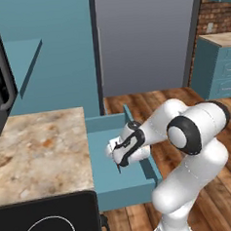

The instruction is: Organize the utensils by type. Pick up the wooden spoons from the counter and place them in the open cabinet. Then pick up the metallic utensils from the counter and place them in the open drawer.

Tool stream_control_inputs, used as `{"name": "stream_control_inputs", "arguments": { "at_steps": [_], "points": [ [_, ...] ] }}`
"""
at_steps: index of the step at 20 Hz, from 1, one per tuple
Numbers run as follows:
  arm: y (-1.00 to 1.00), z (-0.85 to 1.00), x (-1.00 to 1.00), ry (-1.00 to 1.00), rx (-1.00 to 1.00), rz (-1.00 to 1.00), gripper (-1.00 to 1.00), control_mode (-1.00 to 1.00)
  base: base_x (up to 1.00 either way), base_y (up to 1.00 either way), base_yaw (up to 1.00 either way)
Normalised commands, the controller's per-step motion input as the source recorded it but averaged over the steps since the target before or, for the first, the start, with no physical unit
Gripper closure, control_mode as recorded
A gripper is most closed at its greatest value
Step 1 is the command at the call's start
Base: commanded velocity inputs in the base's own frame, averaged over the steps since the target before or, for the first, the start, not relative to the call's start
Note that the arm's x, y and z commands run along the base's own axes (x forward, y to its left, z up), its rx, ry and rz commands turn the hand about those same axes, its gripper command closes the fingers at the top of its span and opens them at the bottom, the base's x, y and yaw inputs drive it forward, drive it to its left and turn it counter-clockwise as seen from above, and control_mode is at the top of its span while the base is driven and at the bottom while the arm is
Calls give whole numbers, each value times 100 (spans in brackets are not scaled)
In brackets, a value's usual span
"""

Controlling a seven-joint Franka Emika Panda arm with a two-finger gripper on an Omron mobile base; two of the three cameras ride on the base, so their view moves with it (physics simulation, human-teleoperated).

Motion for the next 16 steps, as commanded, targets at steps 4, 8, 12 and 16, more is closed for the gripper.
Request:
{"name": "stream_control_inputs", "arguments": {
  "at_steps": [4,8,12,16],
  "points": [
    [9,-55,24,0,1,0,100,-100,0,0,0],
    [1,-50,43,0,5,0,100,-100,0,0,0],
    [-6,-53,46,0,5,0,100,-100,0,0,0],
    [-27,-70,11,0,7,1,100,-100,0,0,0]
  ]
}}
